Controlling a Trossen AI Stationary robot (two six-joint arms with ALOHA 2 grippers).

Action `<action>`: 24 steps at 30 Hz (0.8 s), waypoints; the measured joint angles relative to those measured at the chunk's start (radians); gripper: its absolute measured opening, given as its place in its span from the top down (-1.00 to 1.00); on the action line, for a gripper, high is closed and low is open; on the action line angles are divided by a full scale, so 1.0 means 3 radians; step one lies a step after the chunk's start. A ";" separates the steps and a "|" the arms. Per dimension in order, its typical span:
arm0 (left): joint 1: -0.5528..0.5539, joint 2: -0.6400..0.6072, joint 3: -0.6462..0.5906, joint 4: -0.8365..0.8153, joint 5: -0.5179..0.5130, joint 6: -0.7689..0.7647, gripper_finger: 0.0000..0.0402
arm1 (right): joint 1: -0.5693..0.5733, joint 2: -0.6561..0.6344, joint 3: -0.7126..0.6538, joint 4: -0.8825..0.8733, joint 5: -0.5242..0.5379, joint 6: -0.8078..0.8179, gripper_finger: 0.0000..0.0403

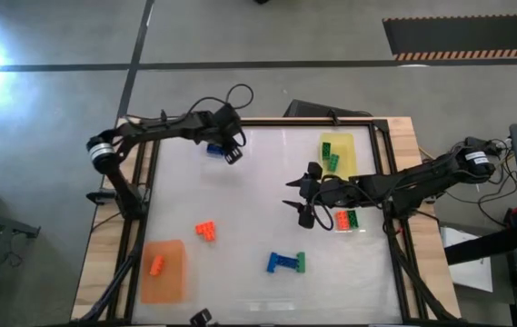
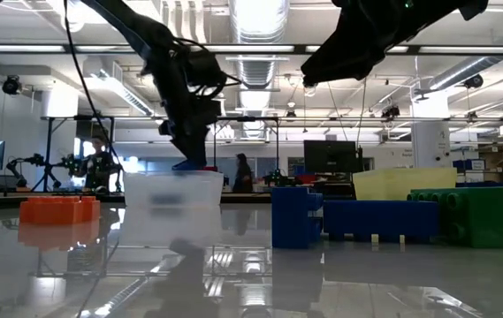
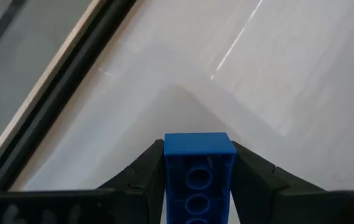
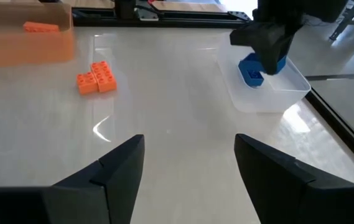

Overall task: Sort & place blocks by color
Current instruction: Put the blue game piece into the transparent bin, then move the green game piece from the middle right to the center

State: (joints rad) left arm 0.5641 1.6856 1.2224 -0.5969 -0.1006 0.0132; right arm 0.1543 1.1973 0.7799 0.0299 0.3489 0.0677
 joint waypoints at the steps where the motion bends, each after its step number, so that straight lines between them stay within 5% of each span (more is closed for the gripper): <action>1: 0.0000 0.0014 0.0000 0.0032 0.0001 0.0000 0.35 | 0.0000 0.0000 0.0000 0.0000 0.0000 -0.0001 -0.18; 8: 0.0004 0.0019 0.0014 0.0155 -0.0083 -0.0017 -0.05 | 0.0000 0.0001 0.0000 -0.0027 -0.0001 0.0010 -0.18; 24: -0.0336 -0.0366 0.0036 0.0243 -0.0097 -0.0202 -0.11 | 0.0000 0.0001 -0.0001 -0.0505 -0.0002 0.0825 -0.16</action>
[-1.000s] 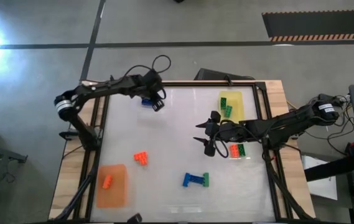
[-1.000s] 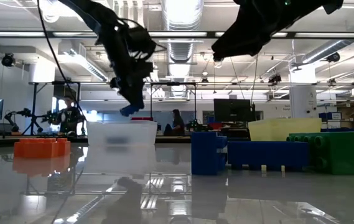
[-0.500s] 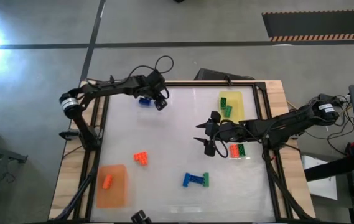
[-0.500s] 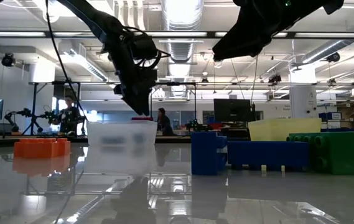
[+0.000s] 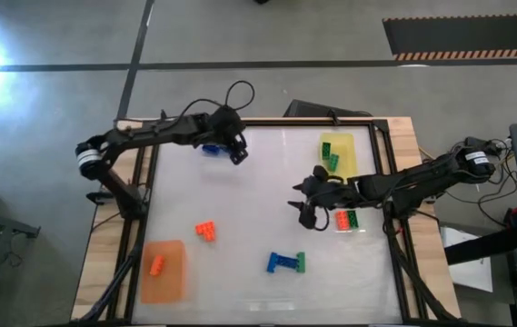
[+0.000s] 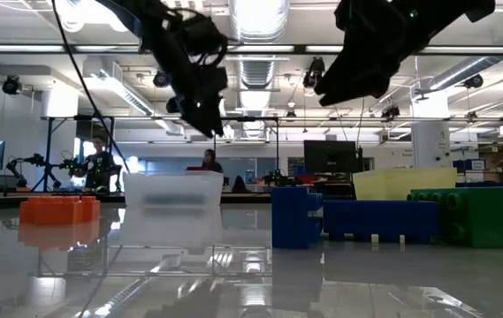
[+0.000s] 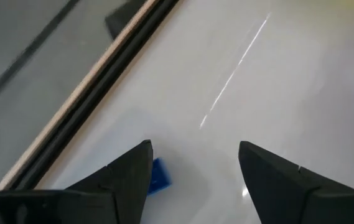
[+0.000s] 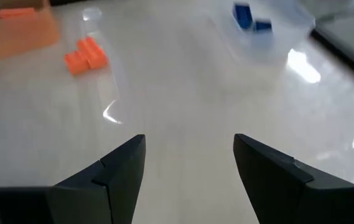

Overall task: Sort & place blocks by color
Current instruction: Move the green game piece from the middle right to the center

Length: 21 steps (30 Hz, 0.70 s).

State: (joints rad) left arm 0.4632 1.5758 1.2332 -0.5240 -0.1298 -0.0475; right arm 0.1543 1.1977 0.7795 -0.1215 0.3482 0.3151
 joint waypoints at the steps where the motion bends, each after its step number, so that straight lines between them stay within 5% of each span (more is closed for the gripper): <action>1: -0.0056 -0.0037 -0.0001 0.0010 0.0002 0.0001 -0.11 | 0.0000 0.0001 0.0000 -0.0065 0.0002 0.0104 -0.16; 21: -0.1232 -0.0387 -0.0050 0.0660 -0.0012 0.0198 -0.11 | 0.0098 0.0010 -0.0003 -0.1414 -0.0410 0.2340 -0.15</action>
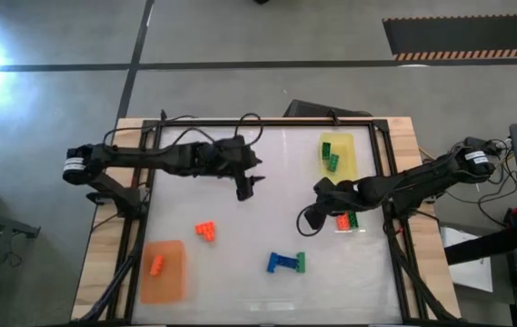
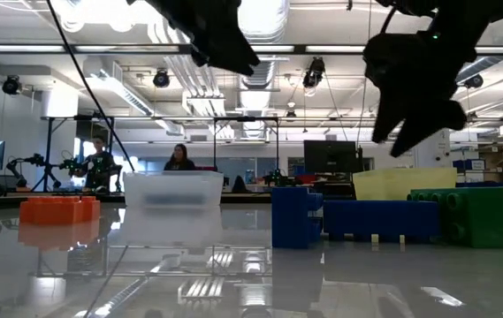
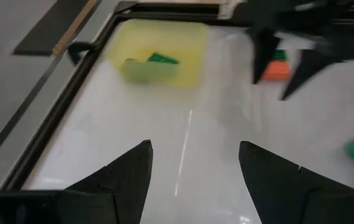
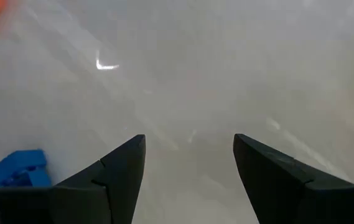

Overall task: Sort & place blocks by color
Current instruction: Move the green game piece from the middle right to the center

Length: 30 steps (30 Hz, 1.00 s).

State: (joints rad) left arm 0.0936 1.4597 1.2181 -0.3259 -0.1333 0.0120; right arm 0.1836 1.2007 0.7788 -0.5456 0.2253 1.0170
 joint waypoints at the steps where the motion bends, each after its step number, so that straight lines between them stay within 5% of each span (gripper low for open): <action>1: -0.0057 -0.0035 -0.0022 0.0016 0.0000 0.0011 -0.11 | 0.0030 0.0000 0.0000 -0.0081 -0.0018 0.0135 -0.15; 14: -0.0500 -0.0792 -0.0750 0.0750 -0.0010 0.0066 -0.11 | 0.0340 0.0000 0.0000 -0.0978 -0.0398 0.1345 -0.03; 30: -0.0496 -0.1220 -0.1183 0.1233 -0.0013 0.0041 -0.11 | 0.0355 0.0534 0.0003 -0.1365 -0.0837 0.1464 -0.02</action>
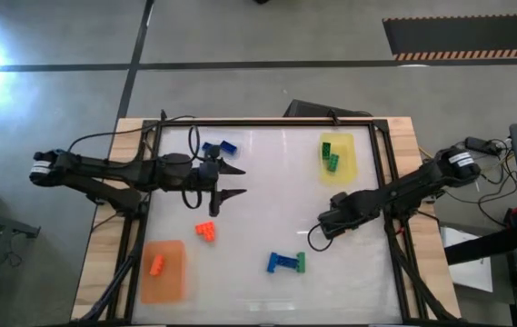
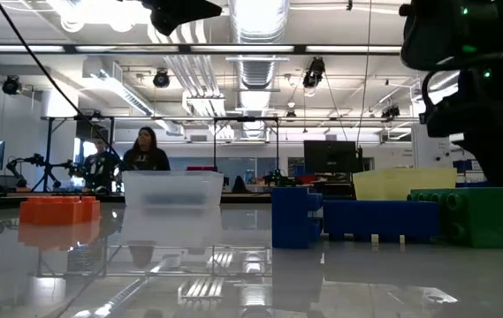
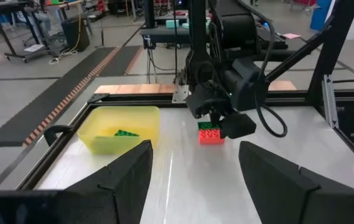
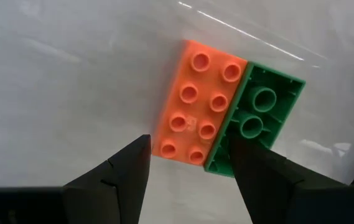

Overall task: Sort & place blocks by color
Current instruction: Move the green game piece from the middle right to the center

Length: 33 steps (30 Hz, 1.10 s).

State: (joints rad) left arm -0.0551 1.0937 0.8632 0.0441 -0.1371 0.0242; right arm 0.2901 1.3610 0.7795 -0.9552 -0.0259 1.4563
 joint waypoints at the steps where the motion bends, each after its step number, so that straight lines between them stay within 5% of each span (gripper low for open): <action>1: 0.0000 0.0000 -0.0001 0.0003 0.0000 0.0000 -0.11 | 0.0000 0.0030 0.0003 0.0002 -0.0001 -0.0010 -0.02; 17: 0.0000 -0.0001 -0.0009 0.0029 0.0001 -0.0001 -0.11 | -0.0007 0.0183 0.0107 0.0522 0.0322 -0.0321 -0.02; 27: 0.0000 -0.0001 -0.0012 0.0039 0.0001 -0.0047 -0.11 | -0.0023 0.0179 0.0228 0.0346 0.0412 -0.0474 -0.02; 33: 0.0000 0.0000 -0.0013 0.0041 0.0001 -0.0057 -0.11 | -0.0022 0.0159 0.0228 0.0102 0.0475 -0.1034 -0.02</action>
State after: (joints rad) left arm -0.0551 1.0936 0.8593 0.0563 -0.1368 0.0071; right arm 0.2836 1.4086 0.8478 -0.9247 0.1167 1.1462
